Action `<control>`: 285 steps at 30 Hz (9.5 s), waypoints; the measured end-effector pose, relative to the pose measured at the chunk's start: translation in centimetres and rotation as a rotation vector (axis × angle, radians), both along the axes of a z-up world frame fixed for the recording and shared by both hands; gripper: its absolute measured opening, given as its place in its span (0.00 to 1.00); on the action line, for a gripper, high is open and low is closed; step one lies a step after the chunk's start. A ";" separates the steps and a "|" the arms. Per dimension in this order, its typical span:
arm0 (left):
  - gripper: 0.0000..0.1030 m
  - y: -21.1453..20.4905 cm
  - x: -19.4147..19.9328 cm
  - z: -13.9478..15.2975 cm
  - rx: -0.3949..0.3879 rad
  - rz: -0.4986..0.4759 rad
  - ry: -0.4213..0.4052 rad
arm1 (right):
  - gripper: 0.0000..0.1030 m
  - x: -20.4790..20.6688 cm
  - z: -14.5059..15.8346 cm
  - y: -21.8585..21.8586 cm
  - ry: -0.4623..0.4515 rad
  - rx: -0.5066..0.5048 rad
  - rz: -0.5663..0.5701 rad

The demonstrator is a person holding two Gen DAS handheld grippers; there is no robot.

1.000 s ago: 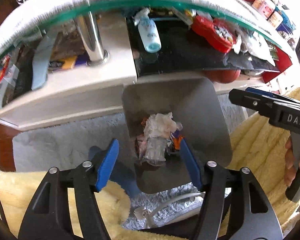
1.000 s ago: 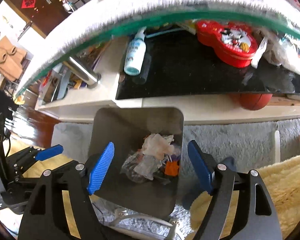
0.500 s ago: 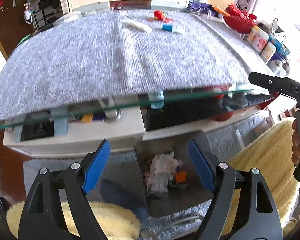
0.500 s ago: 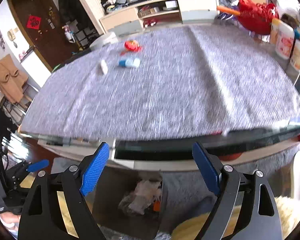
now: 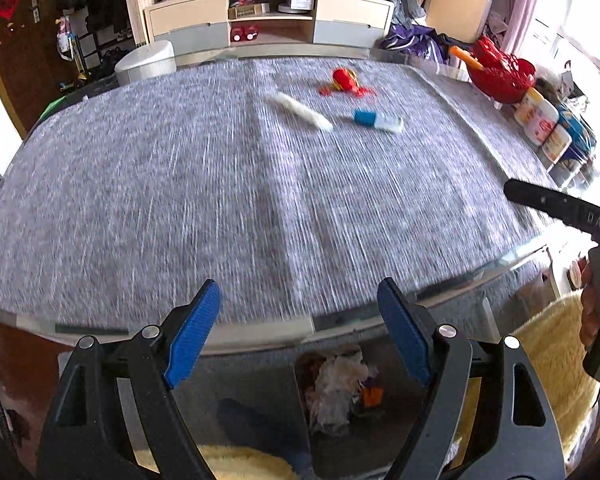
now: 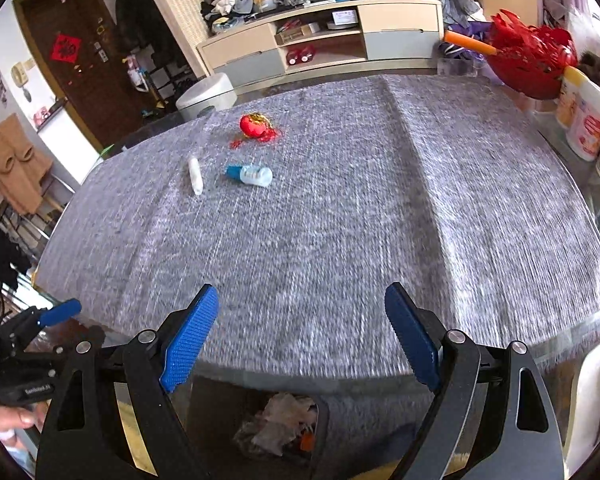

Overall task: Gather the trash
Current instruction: 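Grasp the white tube with the left tool while the right tool grasps the blue-capped bottle, then carry the tube and bottle down into the grey bin and open both tools, then grasp the red lantern ornament with the left tool while the right tool pinches its tassel, then carry the red lantern down into the grey bin and open both tools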

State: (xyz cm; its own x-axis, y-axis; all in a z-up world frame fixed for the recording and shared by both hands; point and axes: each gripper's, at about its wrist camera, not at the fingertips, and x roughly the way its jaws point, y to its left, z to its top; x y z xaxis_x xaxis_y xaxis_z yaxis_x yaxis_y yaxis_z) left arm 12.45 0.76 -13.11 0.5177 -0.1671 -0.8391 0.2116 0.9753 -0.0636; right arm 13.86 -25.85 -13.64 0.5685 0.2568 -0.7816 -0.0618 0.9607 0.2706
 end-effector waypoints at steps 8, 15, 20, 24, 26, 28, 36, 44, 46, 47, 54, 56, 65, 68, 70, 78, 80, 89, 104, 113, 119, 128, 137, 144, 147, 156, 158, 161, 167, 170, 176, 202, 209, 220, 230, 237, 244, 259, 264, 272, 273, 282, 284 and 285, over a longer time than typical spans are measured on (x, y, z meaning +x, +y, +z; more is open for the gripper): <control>0.74 0.0 3.7 0.8 -0.003 0.020 -0.014 | 0.80 3.4 0.0 1.0 -0.018 -0.022 0.046; 0.74 -0.3 7.8 1.5 -0.003 0.030 -0.034 | 0.62 6.5 -0.5 2.3 -0.018 -0.023 0.098; 0.74 -0.9 10.5 1.8 -0.006 0.023 -0.039 | 0.51 8.6 -0.7 3.2 -0.022 -0.021 0.152; 0.70 -1.6 12.5 1.5 -0.005 0.014 -0.031 | 0.45 10.1 -0.9 4.2 -0.022 -0.029 0.193; 0.64 -1.9 13.5 1.1 -0.011 0.010 -0.017 | 0.43 10.8 -1.1 4.6 -0.019 -0.034 0.210; 0.62 -2.1 14.4 0.8 -0.024 0.006 -0.004 | 0.43 11.3 -1.4 4.9 -0.020 -0.042 0.223; 0.52 -3.6 18.2 -0.8 -0.058 -0.002 0.034 | 0.43 12.9 -2.2 5.3 -0.018 -0.059 0.262; 0.41 -4.8 20.4 -2.6 -0.063 -0.007 0.081 | 0.43 12.8 -3.2 6.3 -0.003 -0.065 0.316; 0.35 -5.0 20.7 -3.1 -0.062 -0.007 0.093 | 0.43 12.7 -3.2 6.6 -0.011 -0.076 0.328; 0.34 -5.1 20.7 -3.2 -0.060 -0.008 0.094 | 0.43 12.8 -3.3 6.7 -0.013 -0.080 0.331; 0.14 -5.6 20.6 -3.3 -0.033 -0.021 0.086 | 0.30 12.5 -3.2 6.7 -0.013 -0.085 0.323; 0.12 -5.7 20.3 -3.3 -0.028 -0.030 0.087 | 0.30 12.3 -3.2 6.5 -0.001 -0.075 0.317; 0.11 -5.6 15.6 -2.1 -0.059 -0.070 0.072 | 0.30 8.7 -1.5 4.4 0.017 -0.008 0.263; 0.11 -5.6 13.3 -0.3 -0.056 -0.084 0.034 | 0.30 6.7 0.1 3.2 -0.009 0.009 0.233; 0.11 -5.5 11.5 1.0 -0.058 -0.093 0.007 | 0.30 4.8 1.3 2.7 -0.028 0.023 0.226; 0.11 -3.8 3.9 3.4 -0.077 -0.099 -0.025 | 0.30 -1.1 2.3 1.7 -0.024 0.064 0.225; 0.11 -3.6 2.3 3.2 -0.074 -0.105 -0.016 | 0.30 -2.3 2.0 1.7 -0.010 0.083 0.222; 0.11 -3.2 -4.3 -0.6 -0.089 -0.118 0.076 | 0.30 -7.5 -2.0 2.3 0.116 0.144 0.246; 0.11 -3.9 -9.6 -9.9 -0.091 -0.101 0.315 | 0.30 -12.2 -10.3 5.6 0.309 -0.042 0.183; 0.11 -3.6 -9.5 -12.3 -0.113 -0.087 0.383 | 0.30 -12.6 -13.0 6.8 0.377 -0.073 0.229; 0.30 -3.4 -9.2 -12.3 -0.120 -0.081 0.391 | 0.34 -12.2 -12.8 6.4 0.380 -0.043 0.211; 0.54 -2.5 -8.7 -10.0 -0.117 -0.043 0.320 | 0.60 -12.0 -11.3 5.2 0.340 -0.047 0.171; 0.62 -1.0 -6.5 -4.8 -0.122 -0.006 0.194 | 0.65 -9.3 -5.9 2.7 0.210 -0.016 0.121; 0.64 -0.9 -2.5 -1.8 -0.101 -0.022 0.118 | 0.65 -4.9 -2.0 0.9 0.101 -0.035 0.084; 0.64 -1.1 -0.4 -1.1 -0.087 -0.026 0.092 | 0.65 -2.3 -1.1 0.4 0.075 -0.046 0.069; 0.64 -1.5 7.8 -0.1 -0.056 -0.021 0.057 | 0.65 5.6 -1.0 0.7 0.032 -0.070 0.071; 0.64 -1.6 9.7 0.1 -0.055 -0.017 0.052 | 0.65 7.0 -1.0 1.0 0.025 -0.067 0.082; 0.64 -1.9 12.1 0.2 -0.048 -0.024 0.043 | 0.64 9.1 -1.1 1.6 0.014 -0.060 0.096; 0.65 -2.6 15.6 0.3 -0.044 -0.030 0.034 | 0.47 12.9 -1.4 3.1 0.012 -0.047 0.125; 0.65 -2.6 17.3 0.3 -0.039 -0.026 0.030 | 0.37 14.7 -1.7 3.7 0.005 -0.052 0.136; 0.65 -2.9 19.6 0.4 -0.031 -0.030 0.021 | 0.32 17.2 -2.4 4.3 0.009 -0.023 0.157; 0.66 -9.0 25.5 -1.1 -0.079 -0.132 0.042 | 0.02 18.8 -3.5 3.1 0.028 -0.011 0.160; 0.50 -10.9 26.4 -2.4 -0.084 -0.165 0.076 | 0.02 18.9 -3.5 2.3 0.035 -0.006 0.142; 0.30 -11.2 27.7 -3.4 -0.135 -0.155 0.103 | 0.02 19.3 -3.7 2.6 0.026 -0.014 0.156; 0.30 -10.2 25.7 -0.4 -0.138 -0.161 0.048 | 0.02 18.2 -2.1 3.6 -0.005 -0.012 0.166; 0.30 -8.8 21.2 5.0 -0.156 -0.174 -0.033 | 0.02 14.5 3.2 3.9 -0.103 -0.031 0.162; 0.30 -7.7 15.1 8.7 -0.146 -0.182 -0.088 | 0.02 9.5 7.9 4.2 -0.169 -0.059 0.174; 0.30 -5.0 -0.8 6.5 -0.177 -0.178 -0.043 | 0.02 -4.5 5.0 7.6 -0.044 -0.050 0.303; 0.30 -4.5 -4.9 3.6 -0.179 -0.181 0.013 | 0.02 -7.9 2.8 8.5 0.013 -0.038 0.320; 0.30 -3.4 -8.9 -1.6 -0.186 -0.147 0.103 | 0.02 -12.0 -2.7 9.5 0.132 -0.049 0.309; 0.30 -3.4 -9.1 -2.5 -0.182 -0.143 0.120 | 0.02 -12.3 -3.3 9.4 0.143 -0.048 0.305; 0.30 -3.1 -9.6 -8.0 -0.149 -0.078 0.250 | 0.02 -13.1 -7.6 8.8 0.248 -0.045 0.270; 0.30 -3.0 -9.4 -8.4 -0.151 -0.071 0.262 | 0.02 -13.0 -7.8 8.9 0.255 -0.048 0.275; 0.30 -2.8 -9.3 -8.5 -0.154 -0.068 0.265 | 0.02 -12.9 -7.9 8.9 0.259 -0.052 0.278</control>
State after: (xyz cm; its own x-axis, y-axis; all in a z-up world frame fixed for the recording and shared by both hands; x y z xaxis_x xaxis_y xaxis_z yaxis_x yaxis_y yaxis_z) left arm 3.19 -2.06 -21.65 0.2677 -0.3298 -0.9053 0.2324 0.9339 -0.2716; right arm 0.92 -16.96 -21.50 0.2646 0.3297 -0.9062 -0.2578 0.9297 0.2630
